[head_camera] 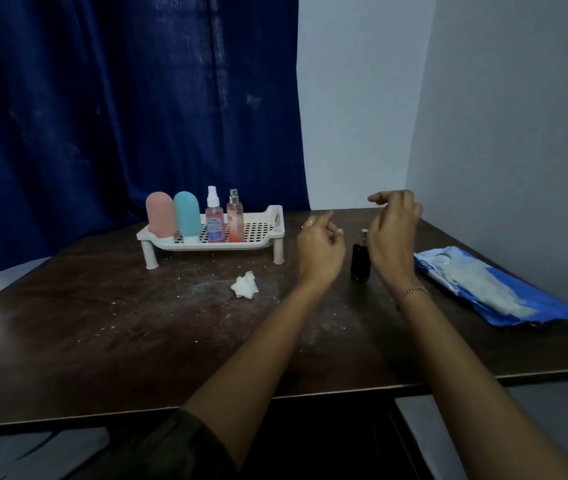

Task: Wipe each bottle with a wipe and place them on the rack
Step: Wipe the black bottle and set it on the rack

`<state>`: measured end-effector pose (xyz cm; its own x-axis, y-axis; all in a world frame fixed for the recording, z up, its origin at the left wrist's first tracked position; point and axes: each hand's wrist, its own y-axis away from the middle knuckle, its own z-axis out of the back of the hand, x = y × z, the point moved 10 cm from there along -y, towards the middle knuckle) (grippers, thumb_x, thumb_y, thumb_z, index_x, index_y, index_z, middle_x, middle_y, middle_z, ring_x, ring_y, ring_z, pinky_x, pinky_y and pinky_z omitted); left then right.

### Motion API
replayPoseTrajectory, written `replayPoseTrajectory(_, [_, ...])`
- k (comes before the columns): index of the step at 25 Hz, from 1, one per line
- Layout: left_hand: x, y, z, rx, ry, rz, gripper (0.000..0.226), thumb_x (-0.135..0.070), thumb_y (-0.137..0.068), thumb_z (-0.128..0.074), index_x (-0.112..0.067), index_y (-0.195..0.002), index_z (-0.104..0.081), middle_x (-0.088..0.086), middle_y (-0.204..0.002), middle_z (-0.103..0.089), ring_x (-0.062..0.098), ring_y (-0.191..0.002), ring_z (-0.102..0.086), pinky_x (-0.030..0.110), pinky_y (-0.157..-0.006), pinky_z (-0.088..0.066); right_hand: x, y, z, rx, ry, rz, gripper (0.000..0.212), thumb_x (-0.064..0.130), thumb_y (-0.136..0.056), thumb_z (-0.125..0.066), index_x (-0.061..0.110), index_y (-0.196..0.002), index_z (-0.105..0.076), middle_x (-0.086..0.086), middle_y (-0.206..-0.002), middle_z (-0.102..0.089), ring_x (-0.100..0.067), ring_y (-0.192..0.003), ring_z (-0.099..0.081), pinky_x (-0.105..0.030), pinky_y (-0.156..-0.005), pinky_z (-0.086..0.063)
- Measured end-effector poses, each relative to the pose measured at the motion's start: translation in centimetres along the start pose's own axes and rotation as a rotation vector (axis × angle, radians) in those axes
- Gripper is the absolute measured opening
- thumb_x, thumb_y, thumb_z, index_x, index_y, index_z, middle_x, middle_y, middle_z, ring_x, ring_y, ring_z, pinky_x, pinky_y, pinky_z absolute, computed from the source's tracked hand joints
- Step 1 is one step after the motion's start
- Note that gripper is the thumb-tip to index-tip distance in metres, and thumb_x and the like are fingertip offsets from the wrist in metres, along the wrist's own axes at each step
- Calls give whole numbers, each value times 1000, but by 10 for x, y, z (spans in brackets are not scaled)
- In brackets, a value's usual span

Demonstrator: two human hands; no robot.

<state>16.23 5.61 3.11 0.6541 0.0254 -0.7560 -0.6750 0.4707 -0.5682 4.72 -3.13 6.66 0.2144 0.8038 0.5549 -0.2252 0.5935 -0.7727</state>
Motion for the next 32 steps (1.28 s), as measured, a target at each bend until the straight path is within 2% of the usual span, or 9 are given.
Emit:
replayPoseTrajectory(3, [11,4,-41,152,12,76,49,-2,-90,-55,-9,-137,-45,13,-125,-56,19,-110,-56,26,-100,-44,-37,3,-12,189,82,-51,49,-14,-82,-40,10,-120,-57,-14,-122,-51,-28,-111,-47,-24,-88,-36])
replayPoseTrajectory(6, [22,8,-64,218,14,136,54,-2,-87,-61,-15,-138,-45,9,-133,-55,21,-122,-53,31,-104,-42,-63,10,-23,301,14,-138,46,-10,-85,-46,18,-120,-59,-11,-114,-62,-17,-97,-59,-23,-84,-44])
replayPoseTrajectory(8, [32,9,-69,214,111,218,53,0,-85,-62,-14,-134,-49,7,-130,-58,20,-118,-56,29,-100,-45,-75,17,-29,346,-88,-220,39,-3,-87,-53,20,-117,-61,-9,-103,-67,-16,-87,-63,-29,-84,-51])
replayPoseTrajectory(12, [46,6,-66,187,201,318,44,3,-81,-66,-9,-123,-59,11,-118,-65,20,-105,-63,32,-94,-51,-77,20,-38,397,-126,-242,37,4,-83,-64,20,-117,-61,-11,-97,-69,-19,-84,-66,-39,-82,-55])
replayPoseTrajectory(19, [30,-21,-4,150,24,107,41,-12,-80,-72,-13,-120,-61,5,-106,-70,15,-91,-66,29,-84,-55,-26,13,-53,290,-260,-175,32,6,-83,-65,17,-113,-63,-4,-98,-69,-11,-86,-66,-31,-79,-57])
replayPoseTrajectory(23, [29,-35,60,134,-63,10,36,-23,-79,-73,-13,-112,-64,-6,-94,-65,1,-76,-61,9,-66,-49,16,15,-88,300,-450,-155,22,6,-84,-64,12,-106,-66,-5,-91,-71,-12,-83,-68,-35,-78,-58])
replayPoseTrajectory(26, [53,-40,103,141,-71,43,34,-25,-77,-75,-13,-107,-63,-3,-100,-66,4,-82,-63,11,-70,-50,54,26,-120,373,-440,-69,23,7,-86,-62,12,-109,-66,-6,-94,-71,-12,-85,-67,-32,-80,-57])
replayPoseTrajectory(29, [83,-39,126,157,71,122,28,-15,-78,-73,-12,-101,-58,9,-107,-66,6,-83,-64,11,-72,-52,81,43,-141,474,-434,17,28,9,-87,-61,12,-115,-63,-9,-100,-70,-12,-87,-66,-27,-81,-55])
replayPoseTrajectory(32, [109,-36,141,99,167,166,28,-10,-80,-71,-10,-104,-58,14,-109,-66,18,-92,-63,32,-88,-52,78,59,-157,556,-442,0,32,11,-87,-61,12,-119,-61,-10,-101,-70,-12,-87,-67,-30,-85,-54])
